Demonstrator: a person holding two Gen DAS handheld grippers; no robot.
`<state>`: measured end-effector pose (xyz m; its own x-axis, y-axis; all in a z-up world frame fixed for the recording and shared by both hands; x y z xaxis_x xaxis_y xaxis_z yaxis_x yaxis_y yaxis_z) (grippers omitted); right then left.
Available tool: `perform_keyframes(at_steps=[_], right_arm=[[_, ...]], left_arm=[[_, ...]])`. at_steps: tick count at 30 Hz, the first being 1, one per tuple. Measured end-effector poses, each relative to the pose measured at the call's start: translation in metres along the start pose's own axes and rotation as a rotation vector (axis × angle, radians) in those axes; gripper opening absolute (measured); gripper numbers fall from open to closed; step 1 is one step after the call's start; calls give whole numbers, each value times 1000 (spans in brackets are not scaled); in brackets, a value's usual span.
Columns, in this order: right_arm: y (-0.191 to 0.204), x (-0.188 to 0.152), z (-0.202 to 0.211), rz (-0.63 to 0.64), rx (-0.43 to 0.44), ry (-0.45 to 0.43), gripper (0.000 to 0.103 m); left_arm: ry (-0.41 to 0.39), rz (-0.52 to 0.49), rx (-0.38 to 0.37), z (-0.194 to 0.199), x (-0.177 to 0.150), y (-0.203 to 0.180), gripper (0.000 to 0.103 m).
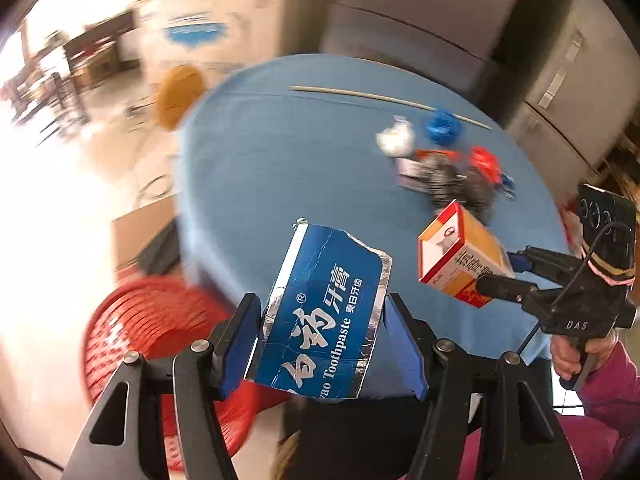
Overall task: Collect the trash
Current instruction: 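Carry both boxes over the red basket and open both tools to drop them, then grasp the clear plastic container with the right tool while the left tool grasps the black bags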
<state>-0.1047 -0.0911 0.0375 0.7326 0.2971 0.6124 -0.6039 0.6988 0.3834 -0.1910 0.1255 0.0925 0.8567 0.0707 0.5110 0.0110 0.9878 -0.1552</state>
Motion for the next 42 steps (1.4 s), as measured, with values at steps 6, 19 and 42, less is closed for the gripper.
perform_keyframes(at_steps=[6,19,42], right_arm=[[56,28,-53,106,93,43,59],[144,37,-169,206,160,234,61],[87,38,-127,4,146,106,64]], left_arm=[[27,120,146,22,-38,69,65],[134,253,245,-17,-90,160,66],[-43,252,532,-56,-77,256,70]])
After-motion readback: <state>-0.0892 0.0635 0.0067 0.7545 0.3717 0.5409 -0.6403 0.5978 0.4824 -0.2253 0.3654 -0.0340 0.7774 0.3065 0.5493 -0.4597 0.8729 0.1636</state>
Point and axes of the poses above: each gripper's, at about its wrist camera, not at the fingertips, and z roughly against the way its jaws point, y to its left, x to its top, the point moved 1 cm from there along -z, roughly the way its jaws point, and after that the axes turned 1 degree about -z, right-handed, at the moved point
